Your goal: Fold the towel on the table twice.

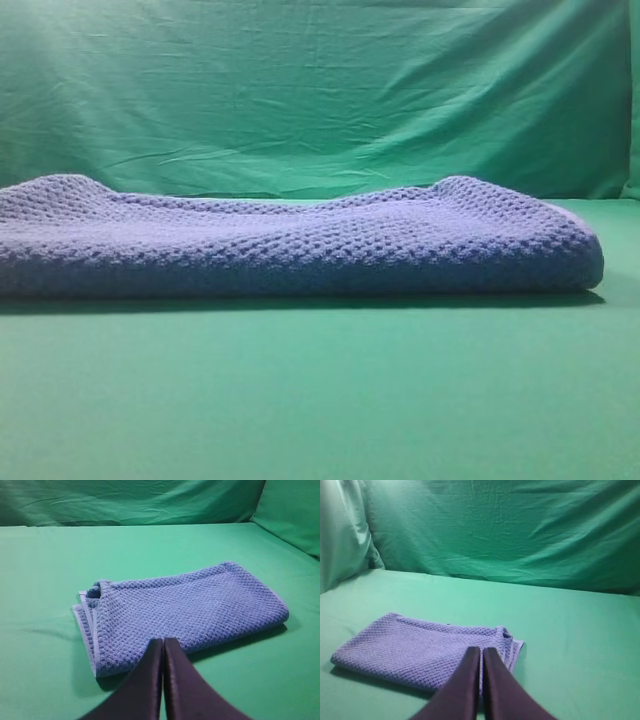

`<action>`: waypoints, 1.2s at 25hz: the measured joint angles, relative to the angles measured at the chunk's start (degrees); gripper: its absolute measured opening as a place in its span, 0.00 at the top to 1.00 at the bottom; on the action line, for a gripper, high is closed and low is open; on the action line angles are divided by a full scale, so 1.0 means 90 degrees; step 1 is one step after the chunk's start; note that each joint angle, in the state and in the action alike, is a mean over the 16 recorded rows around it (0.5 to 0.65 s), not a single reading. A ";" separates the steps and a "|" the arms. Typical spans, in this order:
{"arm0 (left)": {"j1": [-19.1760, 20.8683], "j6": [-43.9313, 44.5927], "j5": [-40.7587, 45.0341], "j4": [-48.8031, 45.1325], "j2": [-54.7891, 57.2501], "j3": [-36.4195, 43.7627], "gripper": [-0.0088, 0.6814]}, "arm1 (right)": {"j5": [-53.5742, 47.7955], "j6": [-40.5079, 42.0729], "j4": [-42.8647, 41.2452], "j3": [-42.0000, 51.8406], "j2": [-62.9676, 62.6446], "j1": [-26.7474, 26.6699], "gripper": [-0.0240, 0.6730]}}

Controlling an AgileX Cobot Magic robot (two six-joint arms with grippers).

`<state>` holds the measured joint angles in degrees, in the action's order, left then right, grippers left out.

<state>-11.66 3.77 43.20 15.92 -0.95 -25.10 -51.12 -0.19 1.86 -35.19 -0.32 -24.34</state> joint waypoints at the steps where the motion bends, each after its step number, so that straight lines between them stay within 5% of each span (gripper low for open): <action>1: 0.0001 0.0000 -0.0156 -0.0013 0.0000 0.0093 0.99 | 0.0100 -0.0005 -0.0012 0.0117 -0.0041 0.0000 0.97; 15: 0.0003 0.0000 -0.2417 -0.0676 0.0002 0.1762 0.99 | 0.3680 -0.0023 -0.0045 0.2733 -0.0094 0.0000 0.97; 30: 0.0003 0.0000 -0.2524 -0.0809 0.0012 0.2238 0.99 | 0.5135 0.0049 -0.0045 0.3817 -0.0094 0.0000 0.97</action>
<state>-11.63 3.77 20.48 8.63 -0.85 -4.95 -4.91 0.26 1.46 -0.84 -1.17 -24.34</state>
